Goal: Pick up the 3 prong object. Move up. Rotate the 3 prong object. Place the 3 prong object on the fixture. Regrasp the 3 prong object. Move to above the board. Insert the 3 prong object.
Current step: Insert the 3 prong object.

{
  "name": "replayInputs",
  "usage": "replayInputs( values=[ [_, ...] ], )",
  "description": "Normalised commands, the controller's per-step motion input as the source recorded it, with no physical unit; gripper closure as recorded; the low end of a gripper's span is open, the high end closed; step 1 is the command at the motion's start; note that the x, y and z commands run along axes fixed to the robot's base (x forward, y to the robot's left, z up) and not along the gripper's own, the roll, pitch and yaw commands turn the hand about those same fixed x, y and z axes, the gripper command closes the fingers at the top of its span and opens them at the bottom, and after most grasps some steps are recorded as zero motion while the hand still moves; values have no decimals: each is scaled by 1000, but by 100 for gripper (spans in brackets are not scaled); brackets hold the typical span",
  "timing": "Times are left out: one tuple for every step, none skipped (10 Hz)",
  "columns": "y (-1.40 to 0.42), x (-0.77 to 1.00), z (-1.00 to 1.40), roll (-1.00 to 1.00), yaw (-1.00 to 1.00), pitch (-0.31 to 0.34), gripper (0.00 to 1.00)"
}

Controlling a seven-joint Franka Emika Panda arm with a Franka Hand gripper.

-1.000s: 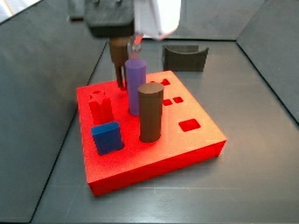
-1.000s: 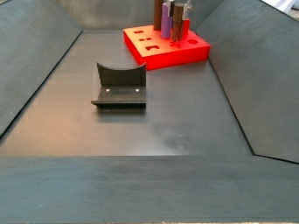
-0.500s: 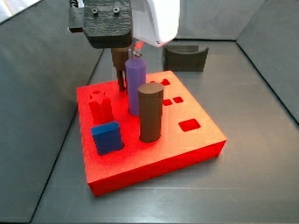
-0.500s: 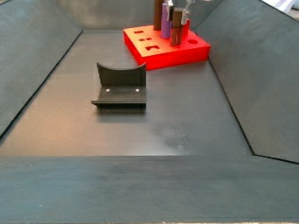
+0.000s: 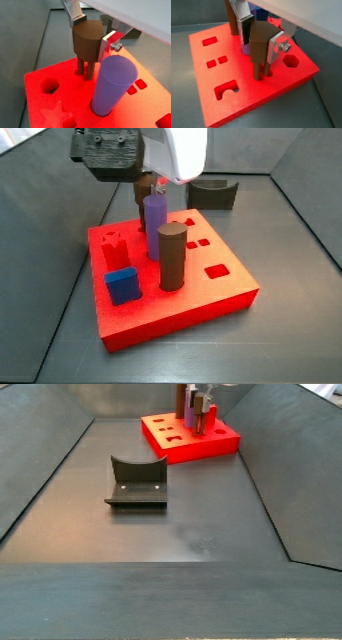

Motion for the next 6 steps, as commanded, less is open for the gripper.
replayInputs(
  values=[
    [0,-417,-189,57,-120,107,100],
    [0,0,0,0,0,6,100],
    [-26,0,-86,-7,0,0,100],
    [-157,-91,-483,97,120,0,100],
    [-6,0,-577,0,526,-27,100],
    [-26,0,-660,0,631,-34,100]
  ],
)
